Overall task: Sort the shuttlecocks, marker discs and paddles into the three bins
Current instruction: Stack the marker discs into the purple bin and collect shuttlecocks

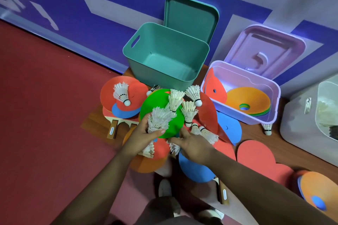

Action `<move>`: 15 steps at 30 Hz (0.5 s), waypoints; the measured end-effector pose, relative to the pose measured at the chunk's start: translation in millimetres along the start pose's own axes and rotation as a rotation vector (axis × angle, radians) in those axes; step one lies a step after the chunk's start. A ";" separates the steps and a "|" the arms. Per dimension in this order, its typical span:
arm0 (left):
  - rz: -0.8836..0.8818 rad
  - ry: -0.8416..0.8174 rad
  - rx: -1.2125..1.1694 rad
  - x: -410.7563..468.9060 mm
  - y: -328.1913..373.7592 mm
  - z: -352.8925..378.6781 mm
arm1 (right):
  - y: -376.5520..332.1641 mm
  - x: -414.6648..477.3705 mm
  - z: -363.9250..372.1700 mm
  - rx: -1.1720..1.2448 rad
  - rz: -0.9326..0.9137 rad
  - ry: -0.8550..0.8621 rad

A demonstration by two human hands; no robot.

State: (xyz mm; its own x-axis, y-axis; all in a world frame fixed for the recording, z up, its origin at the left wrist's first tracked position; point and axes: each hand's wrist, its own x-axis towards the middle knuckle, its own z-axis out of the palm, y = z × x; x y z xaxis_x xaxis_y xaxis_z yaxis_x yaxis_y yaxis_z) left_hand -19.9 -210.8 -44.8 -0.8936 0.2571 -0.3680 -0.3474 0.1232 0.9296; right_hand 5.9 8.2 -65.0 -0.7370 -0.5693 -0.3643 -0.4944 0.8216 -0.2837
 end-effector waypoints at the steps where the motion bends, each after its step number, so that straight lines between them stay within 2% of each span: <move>1: -0.001 -0.003 -0.003 -0.3 -0.5 0.3 | -1.4 -0.3 0.2 -0.003 -0.029 0.016; 6: -0.023 -0.015 -0.006 1.4 -3.6 0.7 | -1.0 1.6 0.7 -0.119 -0.028 0.022; 8: -0.023 -0.021 0.007 2.2 -4.0 -0.6 | 3.9 1.8 0.0 -0.062 -0.012 0.071; 12: -0.023 -0.012 0.015 5.0 -4.1 -3.6 | 16.3 -10.0 -17.5 0.465 0.088 0.242; 15: -0.029 0.011 0.017 7.6 -3.7 -5.0 | 18.1 -22.1 -55.1 0.943 0.321 0.472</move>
State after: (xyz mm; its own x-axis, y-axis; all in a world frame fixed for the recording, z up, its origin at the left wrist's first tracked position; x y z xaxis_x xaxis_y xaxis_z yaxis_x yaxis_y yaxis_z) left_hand -26.8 -214.1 -50.9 -0.8866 0.2422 -0.3941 -0.3682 0.1463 0.9182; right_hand -12.1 37.3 -13.2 -0.9695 -0.0998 -0.2239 0.1539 0.4629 -0.8729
